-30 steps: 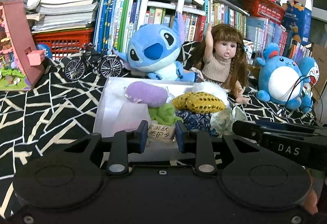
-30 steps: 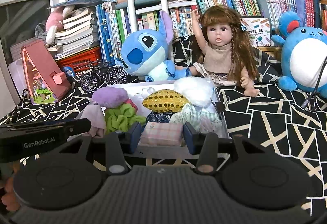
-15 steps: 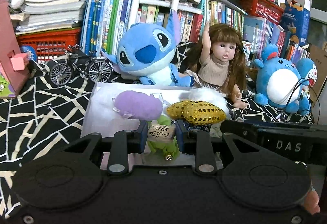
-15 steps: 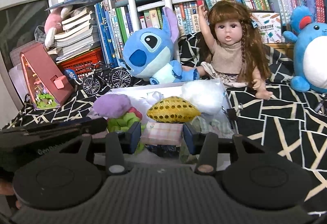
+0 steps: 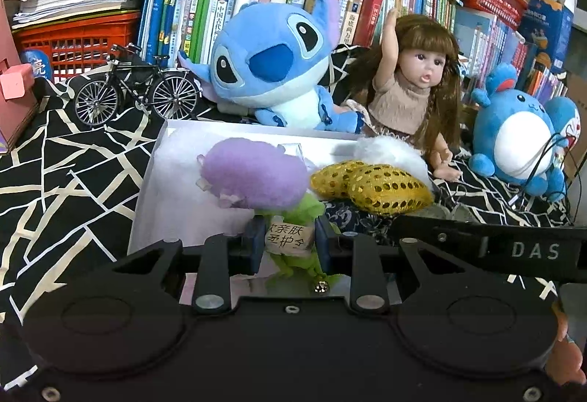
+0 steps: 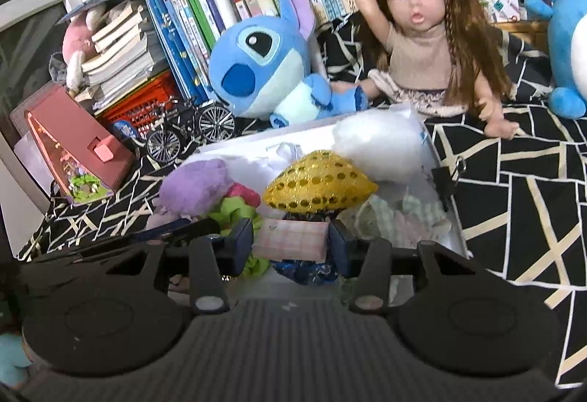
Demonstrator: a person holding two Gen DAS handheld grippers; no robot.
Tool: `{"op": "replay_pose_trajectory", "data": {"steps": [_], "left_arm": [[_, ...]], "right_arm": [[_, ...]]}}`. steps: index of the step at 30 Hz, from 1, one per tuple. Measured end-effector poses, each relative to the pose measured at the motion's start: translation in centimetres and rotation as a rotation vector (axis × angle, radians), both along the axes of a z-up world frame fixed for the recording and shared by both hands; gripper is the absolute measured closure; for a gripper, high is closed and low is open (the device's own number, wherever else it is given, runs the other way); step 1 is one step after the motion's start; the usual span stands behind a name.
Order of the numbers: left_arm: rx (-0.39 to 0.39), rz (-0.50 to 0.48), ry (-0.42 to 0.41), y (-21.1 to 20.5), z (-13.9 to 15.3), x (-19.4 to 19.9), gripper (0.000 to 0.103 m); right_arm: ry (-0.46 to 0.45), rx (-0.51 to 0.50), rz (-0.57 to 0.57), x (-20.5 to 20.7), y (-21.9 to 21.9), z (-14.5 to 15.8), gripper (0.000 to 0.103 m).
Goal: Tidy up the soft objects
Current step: 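Carry the pink checked pouch with the right tool into the box, then open the right tool to release the pouch into the box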
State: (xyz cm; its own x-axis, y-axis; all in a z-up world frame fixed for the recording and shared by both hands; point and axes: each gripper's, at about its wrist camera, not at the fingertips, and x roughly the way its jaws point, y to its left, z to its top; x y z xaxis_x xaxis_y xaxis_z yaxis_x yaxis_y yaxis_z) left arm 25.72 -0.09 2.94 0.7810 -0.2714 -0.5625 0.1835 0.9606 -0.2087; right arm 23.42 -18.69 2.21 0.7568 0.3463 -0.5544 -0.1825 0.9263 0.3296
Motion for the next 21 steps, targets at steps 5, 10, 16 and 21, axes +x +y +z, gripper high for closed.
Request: {"op": "replay_pose_trajectory", "data": {"steps": [5, 10, 16, 21], "left_arm": [[0.006, 0.018, 0.007, -0.3, -0.4, 0.6, 0.076], [0.011, 0.034, 0.01, -0.4, -0.6, 1.5, 0.076], [0.011, 0.063, 0.014, -0.3, -0.6, 2.7, 0.076], [0.02, 0.068, 0.007, -0.4, -0.9, 3.0, 0.075]], "right_arm": [[0.014, -0.022, 0.001, 0.5, 0.4, -0.6, 0.053], [0.019, -0.033, -0.004, 1.4, 0.6, -0.8, 0.053], [0.017, -0.05, -0.007, 2.8, 0.9, -0.6, 0.053], [0.023, -0.049, -0.006, 3.4, 1.2, -0.8, 0.053]]}}
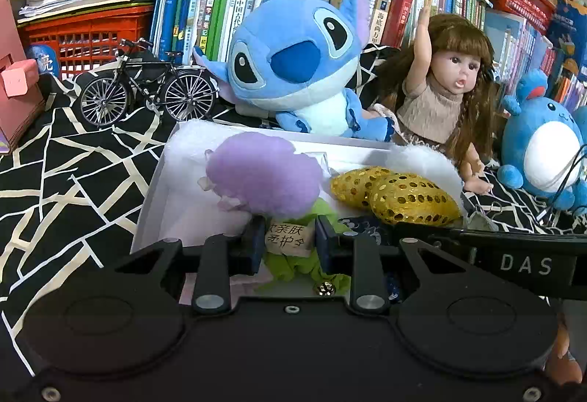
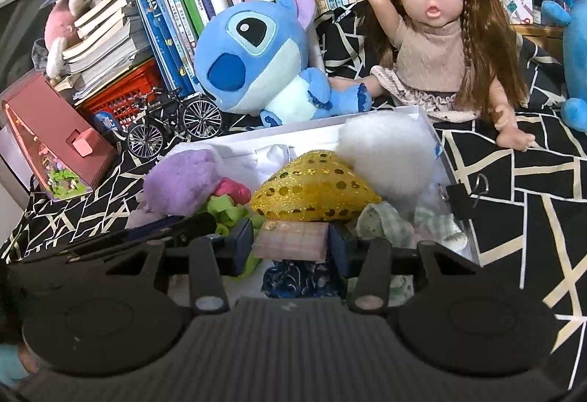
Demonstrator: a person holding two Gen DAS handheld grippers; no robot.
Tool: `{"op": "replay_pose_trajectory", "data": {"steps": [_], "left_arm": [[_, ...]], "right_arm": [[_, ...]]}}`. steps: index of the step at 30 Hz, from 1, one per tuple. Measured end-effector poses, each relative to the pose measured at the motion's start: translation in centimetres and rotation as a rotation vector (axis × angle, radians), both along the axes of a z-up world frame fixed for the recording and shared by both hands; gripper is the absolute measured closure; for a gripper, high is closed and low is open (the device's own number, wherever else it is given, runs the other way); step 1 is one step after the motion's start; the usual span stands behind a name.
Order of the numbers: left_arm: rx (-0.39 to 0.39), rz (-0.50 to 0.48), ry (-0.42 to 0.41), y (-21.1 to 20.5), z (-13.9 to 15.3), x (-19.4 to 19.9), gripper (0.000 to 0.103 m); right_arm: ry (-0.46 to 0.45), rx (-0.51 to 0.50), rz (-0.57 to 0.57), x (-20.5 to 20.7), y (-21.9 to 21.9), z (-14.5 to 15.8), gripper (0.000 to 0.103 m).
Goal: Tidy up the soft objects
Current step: 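Open the right tool to release the pouch into the box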
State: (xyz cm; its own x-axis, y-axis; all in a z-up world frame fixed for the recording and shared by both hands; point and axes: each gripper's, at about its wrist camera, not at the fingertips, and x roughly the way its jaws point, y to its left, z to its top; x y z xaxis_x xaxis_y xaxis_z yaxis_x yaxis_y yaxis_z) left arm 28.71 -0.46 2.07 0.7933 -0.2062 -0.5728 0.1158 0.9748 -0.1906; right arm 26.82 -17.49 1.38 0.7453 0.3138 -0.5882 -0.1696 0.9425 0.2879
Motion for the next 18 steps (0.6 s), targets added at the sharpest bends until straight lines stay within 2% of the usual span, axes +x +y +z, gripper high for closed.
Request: {"op": "replay_pose_trajectory", "data": {"steps": [18], "left_arm": [[-0.001, -0.002, -0.012, 0.07, -0.2, -0.31, 0.075]], "right_arm": [[0.009, 0.026, -0.011, 0.15, -0.1, -0.64, 0.051]]}}
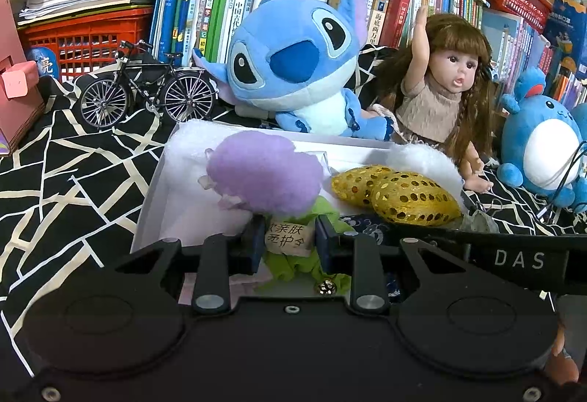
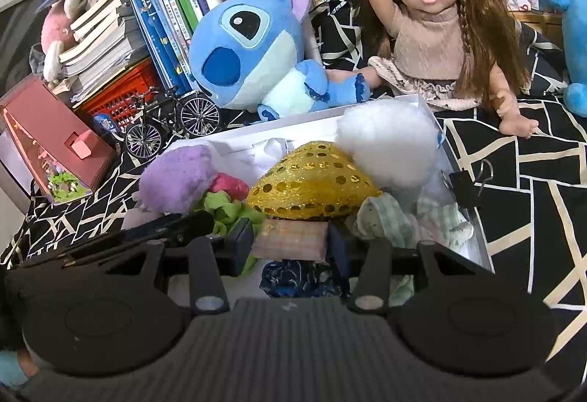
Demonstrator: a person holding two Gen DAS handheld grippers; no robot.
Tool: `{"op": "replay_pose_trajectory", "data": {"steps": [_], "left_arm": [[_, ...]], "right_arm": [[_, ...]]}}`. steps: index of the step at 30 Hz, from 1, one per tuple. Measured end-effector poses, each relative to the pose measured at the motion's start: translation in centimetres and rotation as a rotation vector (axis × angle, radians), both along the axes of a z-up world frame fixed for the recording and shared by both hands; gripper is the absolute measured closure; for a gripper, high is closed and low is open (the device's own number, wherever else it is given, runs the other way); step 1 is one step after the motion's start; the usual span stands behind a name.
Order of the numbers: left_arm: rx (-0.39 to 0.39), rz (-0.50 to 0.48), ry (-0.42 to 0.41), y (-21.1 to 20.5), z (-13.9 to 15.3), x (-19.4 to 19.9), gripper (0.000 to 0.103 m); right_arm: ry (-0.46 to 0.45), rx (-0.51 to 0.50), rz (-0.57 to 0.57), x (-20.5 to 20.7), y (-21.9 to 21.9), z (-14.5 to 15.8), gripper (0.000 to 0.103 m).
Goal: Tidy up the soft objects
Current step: 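Open the right tool to release the pouch into the box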
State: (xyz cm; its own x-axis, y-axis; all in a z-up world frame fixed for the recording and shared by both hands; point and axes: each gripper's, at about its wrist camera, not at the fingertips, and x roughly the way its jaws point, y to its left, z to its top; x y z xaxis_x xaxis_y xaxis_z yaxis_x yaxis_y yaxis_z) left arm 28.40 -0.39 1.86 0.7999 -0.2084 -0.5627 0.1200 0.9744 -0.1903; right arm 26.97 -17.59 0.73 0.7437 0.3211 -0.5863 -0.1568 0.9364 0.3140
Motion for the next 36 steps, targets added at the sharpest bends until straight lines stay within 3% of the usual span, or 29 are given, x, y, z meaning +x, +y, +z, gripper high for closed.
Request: {"op": "replay_pose_trajectory", "data": {"steps": [10, 22, 36], "left_arm": [[0.002, -0.011, -0.013, 0.1, 0.5, -0.6, 0.066], [-0.001, -0.018, -0.025, 0.1, 1.0, -1.3, 0.057], [0.005, 0.01, -0.043, 0.5, 2.2, -2.7, 0.03]], "right_arm": [[-0.011, 0.019, -0.001, -0.3, -0.3, 0.1, 0.049], [-0.031, 0.018, 0.0, -0.9, -0.6, 0.8, 0.038], [-0.075, 0.007, -0.005, -2.3, -1.4, 1.8, 0.028]]}}
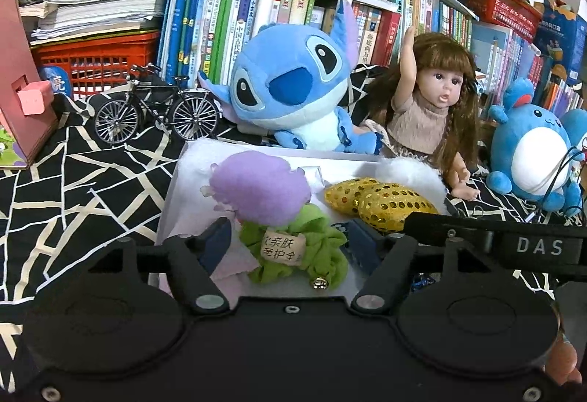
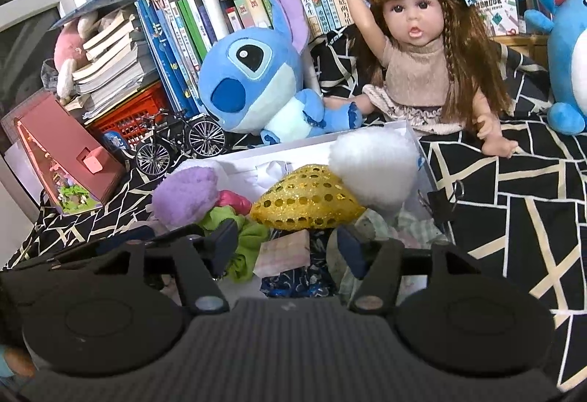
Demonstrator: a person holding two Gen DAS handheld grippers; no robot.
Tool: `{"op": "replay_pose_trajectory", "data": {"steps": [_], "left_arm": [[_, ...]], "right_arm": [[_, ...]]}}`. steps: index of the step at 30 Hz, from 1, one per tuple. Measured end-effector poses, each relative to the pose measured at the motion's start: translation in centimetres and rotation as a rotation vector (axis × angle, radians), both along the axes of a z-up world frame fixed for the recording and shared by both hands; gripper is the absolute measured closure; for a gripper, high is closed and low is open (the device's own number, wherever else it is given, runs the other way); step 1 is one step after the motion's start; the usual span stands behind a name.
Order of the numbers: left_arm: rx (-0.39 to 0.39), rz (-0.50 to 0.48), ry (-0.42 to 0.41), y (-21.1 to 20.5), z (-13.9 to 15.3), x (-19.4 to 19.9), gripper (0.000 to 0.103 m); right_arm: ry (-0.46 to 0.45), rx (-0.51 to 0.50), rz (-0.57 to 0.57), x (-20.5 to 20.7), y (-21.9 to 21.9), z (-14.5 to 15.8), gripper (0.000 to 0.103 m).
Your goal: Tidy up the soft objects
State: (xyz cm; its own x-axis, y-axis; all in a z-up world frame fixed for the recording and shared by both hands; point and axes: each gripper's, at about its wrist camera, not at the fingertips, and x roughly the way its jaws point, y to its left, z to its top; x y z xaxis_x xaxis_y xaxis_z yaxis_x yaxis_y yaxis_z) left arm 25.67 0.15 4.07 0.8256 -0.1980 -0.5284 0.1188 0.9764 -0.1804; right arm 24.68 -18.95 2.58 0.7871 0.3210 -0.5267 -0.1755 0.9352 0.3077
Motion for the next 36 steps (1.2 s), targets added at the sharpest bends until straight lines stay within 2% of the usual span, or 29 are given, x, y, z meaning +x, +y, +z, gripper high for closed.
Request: {"op": "replay_pose_trajectory", "data": {"steps": [4, 9, 12, 26, 36], "left_arm": [[-0.008, 0.011, -0.008, 0.3, 0.2, -0.4, 0.025], [-0.024, 0.03, -0.021, 0.7, 0.5, -1.0, 0.011], [-0.053, 0.015, -0.029, 1.0, 0.8, -1.4, 0.01], [-0.019, 0.014, -0.072, 0.8, 1.8, -4.0, 0.005], [0.024, 0.0, -0.107, 0.6, 2.1, -7.4, 0.004]], "right_arm": [[-0.02, -0.002, 0.002, -0.4, -0.2, 0.3, 0.019], [-0.044, 0.005, -0.001, -1.0, -0.5, 0.5, 0.012], [-0.064, 0.007, -0.002, -1.5, -0.7, 0.8, 0.0], [-0.137, -0.025, 0.033, -3.8, -0.6, 2.0, 0.0], [-0.209, -0.068, 0.032, -6.8, -0.5, 2.5, 0.0]]}}
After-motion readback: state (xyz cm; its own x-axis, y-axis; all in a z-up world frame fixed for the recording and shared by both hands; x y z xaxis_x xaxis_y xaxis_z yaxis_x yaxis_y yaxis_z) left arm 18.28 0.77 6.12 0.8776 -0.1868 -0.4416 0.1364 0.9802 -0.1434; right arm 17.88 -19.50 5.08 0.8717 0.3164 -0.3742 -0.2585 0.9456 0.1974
